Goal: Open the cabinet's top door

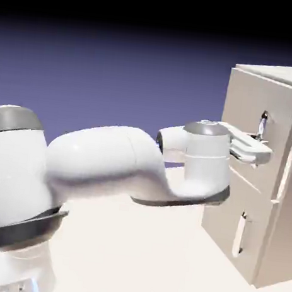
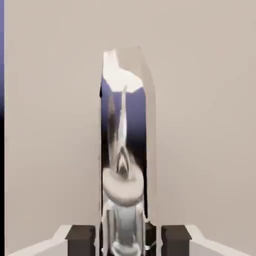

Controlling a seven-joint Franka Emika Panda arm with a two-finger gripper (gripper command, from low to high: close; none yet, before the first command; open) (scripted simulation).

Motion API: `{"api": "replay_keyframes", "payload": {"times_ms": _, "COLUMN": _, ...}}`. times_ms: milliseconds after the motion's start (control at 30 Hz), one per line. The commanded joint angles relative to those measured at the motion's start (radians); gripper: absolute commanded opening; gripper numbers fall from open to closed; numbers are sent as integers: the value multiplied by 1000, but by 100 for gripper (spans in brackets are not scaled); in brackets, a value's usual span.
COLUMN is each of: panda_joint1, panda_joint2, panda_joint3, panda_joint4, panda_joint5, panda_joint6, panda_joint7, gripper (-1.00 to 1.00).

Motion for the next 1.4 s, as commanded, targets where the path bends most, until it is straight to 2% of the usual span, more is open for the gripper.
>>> {"api": "replay_keyframes", "payload": {"times_ms": 0, "panda_joint1": -33, "panda_joint2": 36, "panda_joint3": 26, "panda_joint4": -20, "panda_joint5": 1, "panda_joint6": -16, "panda_joint7": 42, "gripper": -100}}
{"api": "replay_keyframes", "payload": {"times_ms": 367, "panda_joint1": -413, "panda_joint2": 365, "panda_joint3": 365, "panda_joint4": -111, "panda_joint5": -1, "panda_joint6": -52, "panda_joint7": 454, "gripper": -100}}
{"api": "replay_keyframes", "payload": {"times_ms": 867, "panda_joint1": -956, "panda_joint2": 524, "panda_joint3": 891, "panda_joint4": -133, "panda_joint5": -28, "panda_joint6": -18, "panda_joint7": 783, "gripper": -100}}
{"api": "replay_keyframes", "payload": {"times_ms": 967, "panda_joint1": -1047, "panda_joint2": 507, "panda_joint3": 990, "panda_joint4": -164, "panda_joint5": 52, "panda_joint6": -29, "panda_joint7": 753, "gripper": -100}}
{"api": "replay_keyframes", "payload": {"times_ms": 1367, "panda_joint1": -1160, "panda_joint2": 351, "panda_joint3": 1221, "panda_joint4": -336, "panda_joint5": 574, "panda_joint6": -176, "panda_joint7": 414, "gripper": -100}}
